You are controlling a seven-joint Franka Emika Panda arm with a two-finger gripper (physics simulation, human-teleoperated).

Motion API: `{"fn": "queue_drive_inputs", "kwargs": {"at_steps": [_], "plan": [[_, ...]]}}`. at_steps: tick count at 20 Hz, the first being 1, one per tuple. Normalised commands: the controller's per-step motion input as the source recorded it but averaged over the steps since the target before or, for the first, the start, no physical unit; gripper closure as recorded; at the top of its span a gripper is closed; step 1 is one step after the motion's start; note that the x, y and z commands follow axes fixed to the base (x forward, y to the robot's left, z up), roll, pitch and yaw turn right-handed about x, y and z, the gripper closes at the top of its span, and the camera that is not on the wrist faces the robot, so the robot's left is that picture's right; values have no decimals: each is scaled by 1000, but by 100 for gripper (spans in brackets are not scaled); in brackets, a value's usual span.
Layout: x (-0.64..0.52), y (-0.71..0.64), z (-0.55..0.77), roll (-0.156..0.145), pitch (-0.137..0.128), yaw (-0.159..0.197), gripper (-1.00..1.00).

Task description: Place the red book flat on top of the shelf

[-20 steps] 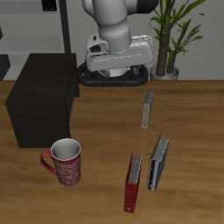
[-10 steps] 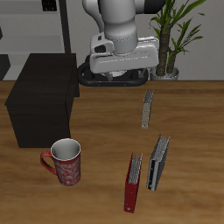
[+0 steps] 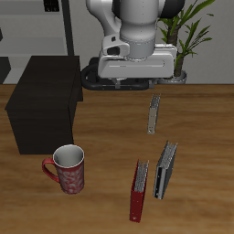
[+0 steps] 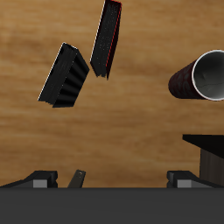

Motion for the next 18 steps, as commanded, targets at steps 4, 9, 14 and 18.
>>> {"fn": "queue_drive_inputs", "kwargs": {"at_steps": [4,9,14,18], "plan": [[390,-10,44,-69,-10,-18,-100],[267,101,32,9,-29,21,-100],[314,72,40,17,-27,5,-100],[235,44,-37,14,-7,-4,-100]]}}
